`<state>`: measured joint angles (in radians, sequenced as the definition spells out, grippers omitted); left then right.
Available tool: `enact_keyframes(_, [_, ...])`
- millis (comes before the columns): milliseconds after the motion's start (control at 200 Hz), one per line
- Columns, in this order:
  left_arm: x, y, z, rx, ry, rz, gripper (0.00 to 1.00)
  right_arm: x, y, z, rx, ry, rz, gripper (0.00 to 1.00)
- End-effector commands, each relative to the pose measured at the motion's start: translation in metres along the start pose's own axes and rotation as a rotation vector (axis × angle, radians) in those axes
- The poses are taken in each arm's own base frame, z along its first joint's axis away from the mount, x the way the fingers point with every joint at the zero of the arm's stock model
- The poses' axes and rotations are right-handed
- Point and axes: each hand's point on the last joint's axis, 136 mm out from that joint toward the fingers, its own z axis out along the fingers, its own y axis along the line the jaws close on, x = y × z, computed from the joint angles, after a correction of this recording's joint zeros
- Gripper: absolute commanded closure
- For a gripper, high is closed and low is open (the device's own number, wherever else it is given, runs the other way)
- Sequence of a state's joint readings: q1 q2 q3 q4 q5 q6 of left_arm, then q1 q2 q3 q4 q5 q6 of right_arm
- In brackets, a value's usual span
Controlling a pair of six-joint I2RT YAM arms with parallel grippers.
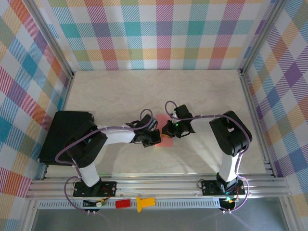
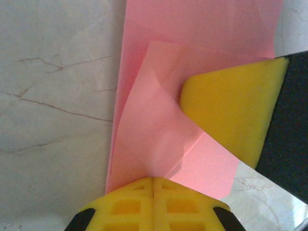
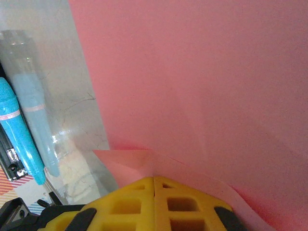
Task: Fold a paper plane with a square sheet of paper (pick it up from the middle)
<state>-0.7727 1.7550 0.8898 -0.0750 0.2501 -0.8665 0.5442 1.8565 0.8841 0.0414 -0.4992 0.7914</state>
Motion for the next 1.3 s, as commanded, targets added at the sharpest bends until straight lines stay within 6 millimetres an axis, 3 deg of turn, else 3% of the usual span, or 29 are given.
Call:
enact_keyframes(0, [0.008,0.027,0.007,-0.063,0.027,-0.057,0.97,0.023,-0.053,0.011,0.167,0.046,0.068,0.97])
enact_keyframes(135, [0.010,0.030,0.006,-0.049,0.034,-0.072,0.97,0.024,-0.053,0.011,0.171,0.048,0.065,0.97])
enact_keyframes(300, [-0.003,-0.007,-0.014,0.079,-0.011,-0.035,0.97,0.024,-0.054,0.010,0.174,0.051,0.065,0.97])
enact_keyframes(395, [-0.011,-0.014,-0.021,0.092,-0.037,-0.024,0.96,0.024,-0.054,0.010,0.174,0.052,0.066,0.97])
enact_keyframes(770, [0.007,0.032,0.003,-0.034,0.036,-0.099,1.00,0.023,-0.051,0.010,0.169,0.053,0.061,0.97])
enact_keyframes(905, [0.020,0.053,0.007,-0.097,0.071,-0.127,1.00,0.012,-0.031,0.004,0.135,0.036,0.017,0.97])
enact_keyframes(1120, [0.027,0.069,0.007,-0.156,0.087,-0.146,1.00,-0.013,0.034,-0.028,0.018,-0.039,-0.120,0.94])
enact_keyframes(1295, [0.028,0.070,0.011,-0.161,0.098,-0.148,1.00,-0.003,0.043,-0.041,-0.002,-0.049,-0.149,0.93])
